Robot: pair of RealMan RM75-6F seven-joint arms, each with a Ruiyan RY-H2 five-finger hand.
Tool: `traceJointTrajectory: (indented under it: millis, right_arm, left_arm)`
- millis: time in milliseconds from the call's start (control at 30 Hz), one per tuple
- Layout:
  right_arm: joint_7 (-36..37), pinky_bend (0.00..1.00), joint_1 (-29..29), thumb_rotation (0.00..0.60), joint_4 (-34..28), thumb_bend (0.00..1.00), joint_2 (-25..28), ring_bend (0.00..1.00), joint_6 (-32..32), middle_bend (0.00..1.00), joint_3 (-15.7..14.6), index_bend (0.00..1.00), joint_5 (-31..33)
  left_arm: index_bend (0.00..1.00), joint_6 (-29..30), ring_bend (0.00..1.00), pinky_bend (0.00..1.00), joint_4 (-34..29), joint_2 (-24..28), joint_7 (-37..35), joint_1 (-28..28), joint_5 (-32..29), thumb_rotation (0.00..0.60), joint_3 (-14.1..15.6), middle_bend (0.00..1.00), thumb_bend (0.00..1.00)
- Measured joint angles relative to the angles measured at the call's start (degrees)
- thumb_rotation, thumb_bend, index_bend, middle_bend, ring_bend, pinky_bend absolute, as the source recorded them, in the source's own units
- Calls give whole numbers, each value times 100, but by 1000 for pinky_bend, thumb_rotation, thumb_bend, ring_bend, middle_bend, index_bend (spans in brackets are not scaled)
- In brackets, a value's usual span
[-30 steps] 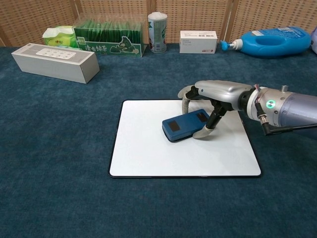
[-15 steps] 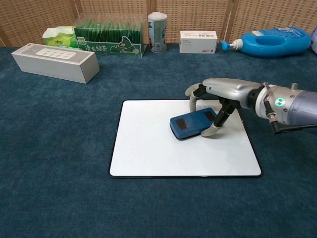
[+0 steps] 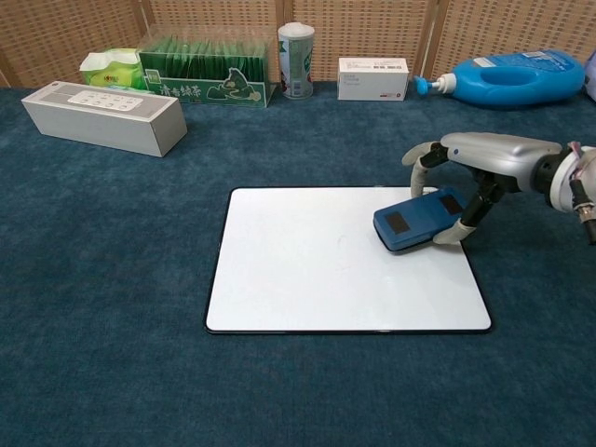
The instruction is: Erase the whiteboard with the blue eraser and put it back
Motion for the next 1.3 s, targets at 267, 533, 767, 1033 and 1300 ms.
traceJointTrajectory:
  millis: [267, 533, 767, 1033, 1300]
  right_arm:
    - [-245, 0, 74, 600, -439, 149, 111, 0, 15, 124, 95, 763, 47]
    - [-640, 0, 262, 600, -459, 151, -244, 0, -177, 125, 93, 763, 349]
    - [-909, 0, 418, 600, -242, 150, -589, 0, -295, 125, 80, 763, 612]
    - [-810, 0, 330, 600, -159, 152, -434, 0, -232, 125, 88, 764, 691]
    - [-741, 0, 156, 600, -205, 151, -51, 0, -58, 126, 57, 764, 664]
  left_arm:
    - [201, -40, 43, 0, 26, -48, -25, -31, -13, 600, -2, 94, 322]
    - [201, -32, 43, 0, 116, -39, -142, -11, -42, 600, 13, 93, 323]
    - [201, -22, 43, 0, 214, -54, -266, 4, -18, 600, 35, 92, 323]
    - [201, 4, 43, 0, 196, -31, -249, 19, -2, 600, 42, 93, 323]
    - [201, -30, 43, 0, 118, -62, -148, -36, 50, 600, 24, 92, 322]
